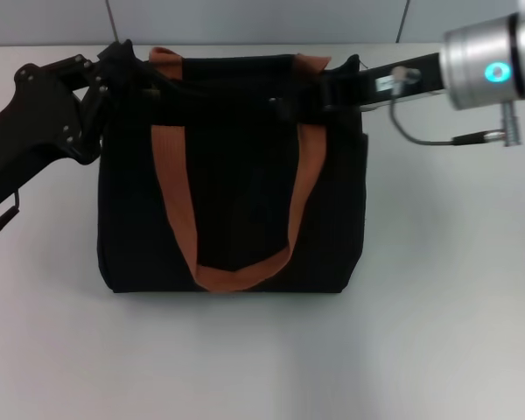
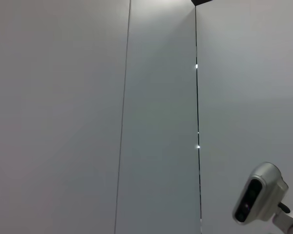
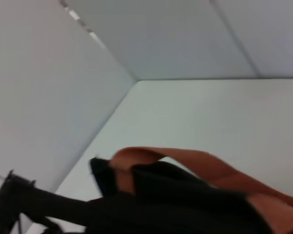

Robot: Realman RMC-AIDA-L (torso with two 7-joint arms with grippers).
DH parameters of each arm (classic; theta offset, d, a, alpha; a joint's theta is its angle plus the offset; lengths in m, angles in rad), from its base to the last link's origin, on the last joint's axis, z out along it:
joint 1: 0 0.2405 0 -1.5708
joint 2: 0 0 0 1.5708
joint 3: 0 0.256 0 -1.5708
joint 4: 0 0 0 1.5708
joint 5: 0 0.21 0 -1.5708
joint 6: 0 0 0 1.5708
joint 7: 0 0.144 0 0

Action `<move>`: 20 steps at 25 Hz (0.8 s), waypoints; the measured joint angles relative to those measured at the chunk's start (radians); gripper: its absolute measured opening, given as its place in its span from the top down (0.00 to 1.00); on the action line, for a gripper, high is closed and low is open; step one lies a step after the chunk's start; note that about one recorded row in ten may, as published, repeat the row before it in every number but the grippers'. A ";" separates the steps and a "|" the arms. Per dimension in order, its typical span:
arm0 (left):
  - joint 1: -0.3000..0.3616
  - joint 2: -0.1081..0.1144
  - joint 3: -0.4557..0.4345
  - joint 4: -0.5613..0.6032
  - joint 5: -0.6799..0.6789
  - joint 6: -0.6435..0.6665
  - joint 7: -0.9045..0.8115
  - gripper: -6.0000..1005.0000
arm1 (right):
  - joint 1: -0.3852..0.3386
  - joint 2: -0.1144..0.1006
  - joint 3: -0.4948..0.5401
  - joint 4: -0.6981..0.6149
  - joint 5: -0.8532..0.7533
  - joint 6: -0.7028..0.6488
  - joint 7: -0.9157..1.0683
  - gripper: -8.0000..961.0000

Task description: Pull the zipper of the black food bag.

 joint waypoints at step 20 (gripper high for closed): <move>0.005 0.002 -0.019 -0.002 -0.001 -0.024 -0.006 0.88 | -0.122 -0.003 0.187 0.071 0.364 -0.156 -0.306 0.97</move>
